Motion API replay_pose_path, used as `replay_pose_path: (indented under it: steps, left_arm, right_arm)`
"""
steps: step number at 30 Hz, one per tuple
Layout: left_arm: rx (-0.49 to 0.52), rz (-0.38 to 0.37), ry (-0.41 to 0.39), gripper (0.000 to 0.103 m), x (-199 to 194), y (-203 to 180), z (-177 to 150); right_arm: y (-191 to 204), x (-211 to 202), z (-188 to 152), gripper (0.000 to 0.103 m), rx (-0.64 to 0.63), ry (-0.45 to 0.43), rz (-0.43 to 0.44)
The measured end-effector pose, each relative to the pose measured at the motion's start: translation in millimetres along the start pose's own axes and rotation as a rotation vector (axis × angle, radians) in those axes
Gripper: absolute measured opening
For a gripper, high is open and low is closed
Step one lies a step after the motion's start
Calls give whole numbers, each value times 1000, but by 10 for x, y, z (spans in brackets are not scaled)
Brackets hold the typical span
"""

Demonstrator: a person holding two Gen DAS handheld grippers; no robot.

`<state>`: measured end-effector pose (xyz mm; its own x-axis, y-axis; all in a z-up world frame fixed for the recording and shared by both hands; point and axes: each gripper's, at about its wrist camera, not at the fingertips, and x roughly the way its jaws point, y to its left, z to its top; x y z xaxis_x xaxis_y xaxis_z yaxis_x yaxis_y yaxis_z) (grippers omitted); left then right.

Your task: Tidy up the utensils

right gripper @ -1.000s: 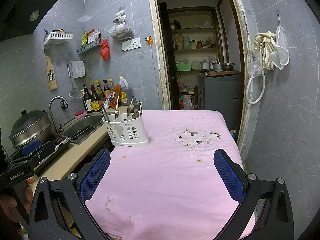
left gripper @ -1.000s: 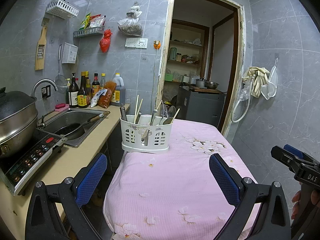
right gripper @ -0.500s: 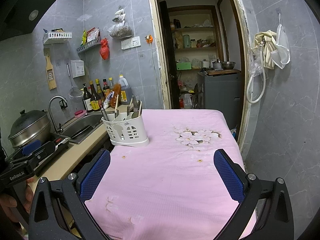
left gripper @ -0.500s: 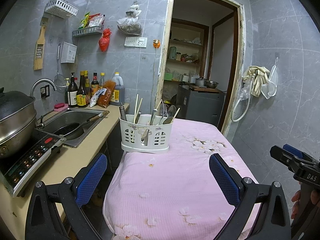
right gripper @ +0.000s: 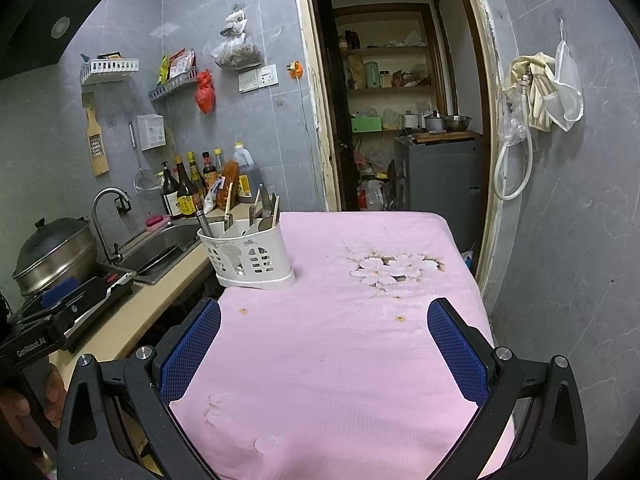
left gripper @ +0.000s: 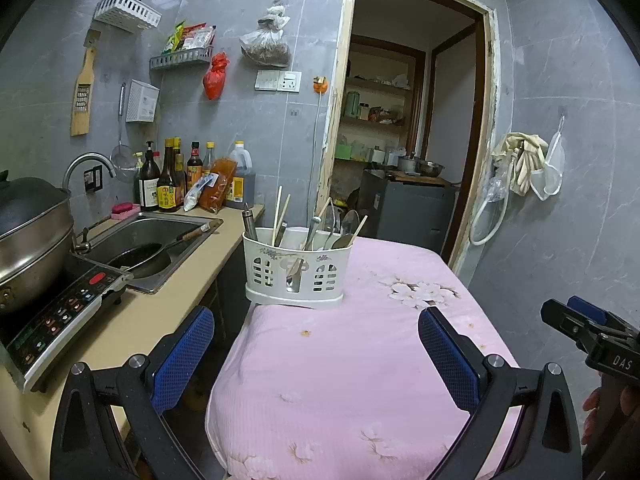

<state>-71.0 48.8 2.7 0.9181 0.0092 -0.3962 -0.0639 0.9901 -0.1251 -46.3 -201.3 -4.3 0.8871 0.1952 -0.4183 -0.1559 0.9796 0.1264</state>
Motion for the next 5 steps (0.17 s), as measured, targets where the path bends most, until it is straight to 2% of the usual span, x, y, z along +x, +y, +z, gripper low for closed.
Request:
replay_pose_path:
  steps: [5]
  left_arm:
    - [9,6,16,103,98,-20,12]
  right_arm:
    - [-26,118,11,102,7,21,-3]
